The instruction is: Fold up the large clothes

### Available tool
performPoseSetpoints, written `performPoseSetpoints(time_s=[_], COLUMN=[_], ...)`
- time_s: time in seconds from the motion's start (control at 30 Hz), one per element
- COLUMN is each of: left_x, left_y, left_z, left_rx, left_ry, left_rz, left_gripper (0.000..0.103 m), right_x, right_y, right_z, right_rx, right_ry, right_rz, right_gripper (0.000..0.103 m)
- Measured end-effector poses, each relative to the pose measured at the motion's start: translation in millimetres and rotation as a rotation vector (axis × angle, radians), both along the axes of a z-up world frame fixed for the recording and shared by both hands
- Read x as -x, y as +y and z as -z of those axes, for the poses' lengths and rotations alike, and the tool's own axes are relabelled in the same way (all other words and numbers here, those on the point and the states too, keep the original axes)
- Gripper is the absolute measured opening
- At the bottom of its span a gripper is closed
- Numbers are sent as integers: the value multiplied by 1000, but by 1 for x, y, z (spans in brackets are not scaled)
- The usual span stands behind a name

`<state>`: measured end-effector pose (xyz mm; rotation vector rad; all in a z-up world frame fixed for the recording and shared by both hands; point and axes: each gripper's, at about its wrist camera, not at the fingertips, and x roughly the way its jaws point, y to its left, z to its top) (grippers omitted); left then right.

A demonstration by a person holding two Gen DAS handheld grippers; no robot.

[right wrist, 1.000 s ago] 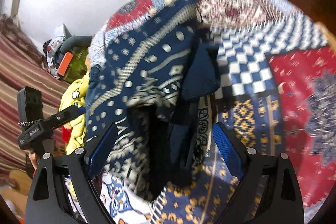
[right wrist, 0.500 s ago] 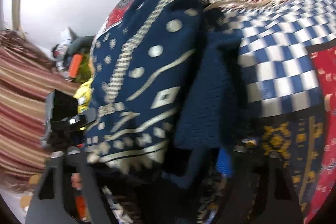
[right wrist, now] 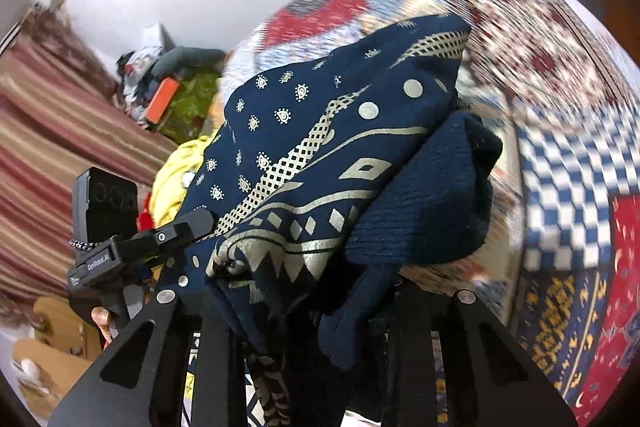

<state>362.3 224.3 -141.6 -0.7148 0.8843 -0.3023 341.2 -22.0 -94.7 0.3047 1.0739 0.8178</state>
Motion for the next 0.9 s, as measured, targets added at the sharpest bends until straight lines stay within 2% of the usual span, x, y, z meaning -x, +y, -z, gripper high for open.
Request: performPoseSetpoints(time_s=[0.17,0.3,0.47,0.63,0.7,0.77,0.83,0.9], left_x=[22,32,35,26,27,34,38,42], left_y=[42,80,125,153,157,157,154,148], left_z=[-42,-45,-4,77,102,108,106,102], left_rx=[-65,-94,-73,-21,-22,4,-22,-55], left_ry=[-82,-86,-17,134,151,106,98,101], left_rz=[-82,-155,-238,-268,-234,-211,-205,-202], left_gripper=[66,66,66,66,66,67,68,72], right_x=[1,-7,-22,-35,-38,-40,-41,-39], right_y=[39,85,137,168,174,170,158,146], right_z=[-27,-22,16,83,115,132,139,138], right_rx=[-30,-39,-9,76,133,118,66,70], right_ry=[-90,-102,-51,46,100,131,170,185], right_rz=[-64,-119,-161,-179,-204,-209,-206,-193], right_gripper=[25,25,25,25,25,28,33,41])
